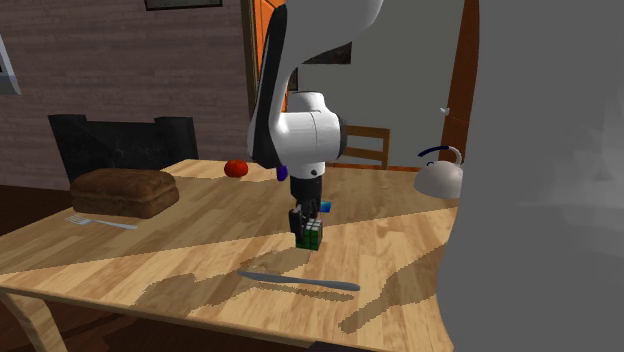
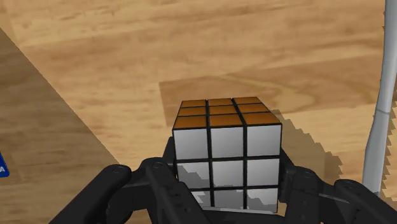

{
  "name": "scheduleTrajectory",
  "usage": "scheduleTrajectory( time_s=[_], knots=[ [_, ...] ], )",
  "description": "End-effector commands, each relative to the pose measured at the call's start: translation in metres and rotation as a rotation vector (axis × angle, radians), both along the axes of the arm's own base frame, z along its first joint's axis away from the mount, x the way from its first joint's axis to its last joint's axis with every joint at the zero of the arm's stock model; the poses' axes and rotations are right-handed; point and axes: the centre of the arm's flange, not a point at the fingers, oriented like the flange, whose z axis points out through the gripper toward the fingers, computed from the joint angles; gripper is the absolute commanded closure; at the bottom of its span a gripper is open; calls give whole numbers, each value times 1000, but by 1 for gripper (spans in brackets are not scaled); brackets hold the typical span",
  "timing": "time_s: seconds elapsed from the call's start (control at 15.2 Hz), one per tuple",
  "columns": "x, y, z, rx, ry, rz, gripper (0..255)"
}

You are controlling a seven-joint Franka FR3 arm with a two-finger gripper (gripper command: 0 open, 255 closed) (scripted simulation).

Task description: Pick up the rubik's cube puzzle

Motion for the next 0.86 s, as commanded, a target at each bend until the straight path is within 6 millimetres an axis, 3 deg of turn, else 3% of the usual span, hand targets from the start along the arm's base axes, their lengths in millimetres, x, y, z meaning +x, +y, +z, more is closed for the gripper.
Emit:
scheduleTrajectory(
  time_s=[0.0, 0.66, 0.79],
  knots=[
    [0, 0, 10, 0, 0, 0, 255],
    [0, 0, 63, 0, 0, 0, 255],
    [0, 0, 64, 0, 0, 0, 255]
  ],
)
